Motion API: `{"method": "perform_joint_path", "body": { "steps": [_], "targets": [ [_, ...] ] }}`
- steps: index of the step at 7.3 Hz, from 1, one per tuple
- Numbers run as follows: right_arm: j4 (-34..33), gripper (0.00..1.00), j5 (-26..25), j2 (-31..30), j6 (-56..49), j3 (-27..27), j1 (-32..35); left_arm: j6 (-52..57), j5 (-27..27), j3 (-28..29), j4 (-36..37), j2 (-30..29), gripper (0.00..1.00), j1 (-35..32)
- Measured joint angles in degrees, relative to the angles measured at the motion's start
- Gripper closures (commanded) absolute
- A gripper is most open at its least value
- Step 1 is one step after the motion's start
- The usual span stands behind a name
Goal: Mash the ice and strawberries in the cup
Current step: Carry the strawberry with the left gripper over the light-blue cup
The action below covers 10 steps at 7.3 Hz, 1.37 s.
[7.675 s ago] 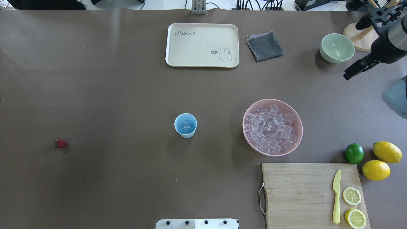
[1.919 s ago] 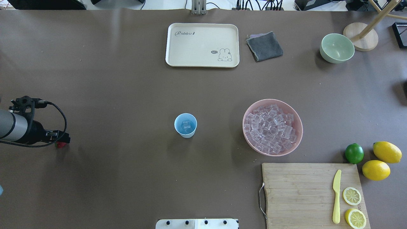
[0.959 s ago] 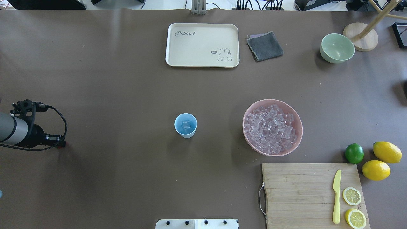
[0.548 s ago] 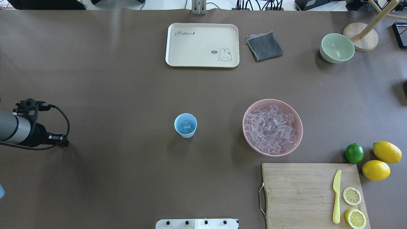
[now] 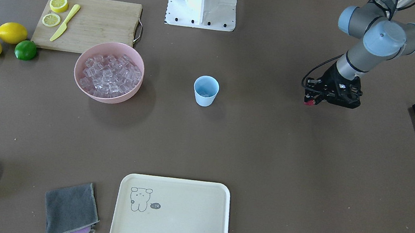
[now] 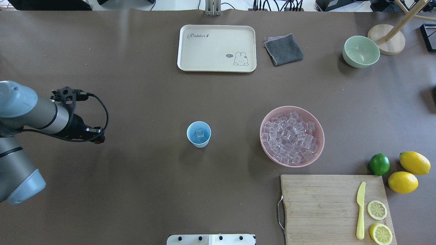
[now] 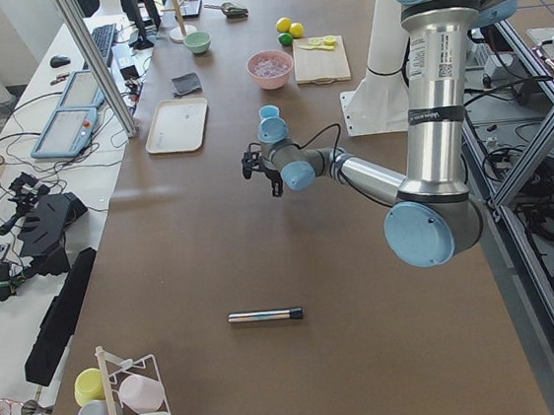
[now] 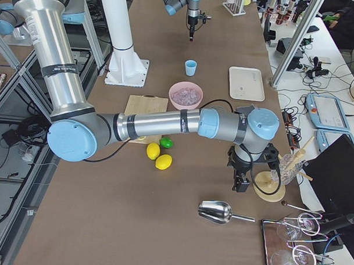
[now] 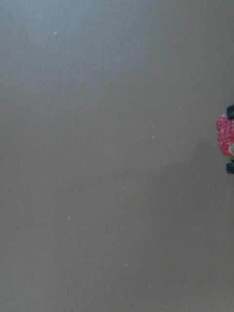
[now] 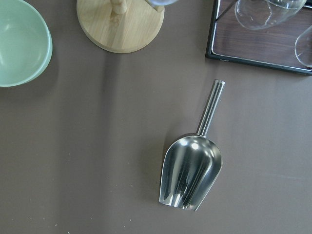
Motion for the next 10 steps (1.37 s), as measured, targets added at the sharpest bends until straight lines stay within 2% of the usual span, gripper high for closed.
{"method": "perform_joint_path", "body": {
  "steps": [2,3,6,8,10],
  "targets": [
    [0.1,0.0,-0.2,-0.1,0.1,-0.1,-0.3,-0.9,-0.1,-0.4,13.6,-12.9,0.66,-0.5],
    [0.1,0.0,-0.2,-0.2,0.1,-0.1,-0.4,-2.2,-0.1,-0.4,17.4,-17.5,0.66,-0.6],
    [0.1,0.0,-0.2,-0.2,0.1,0.0,-0.7,-7.1,1.0,3.7,20.5,-28.5,0.66,1.3],
    [0.1,0.0,-0.1,-0.2,0.1,0.2,-0.7,-11.4,4.1,5.3,20.5,-31.4,0.66,4.7],
    [0.1,0.0,-0.2,0.1,0.1,0.1,-0.8,-14.4,7.7,5.6,19.9,-31.9,0.65,8.0]
  ]
}}
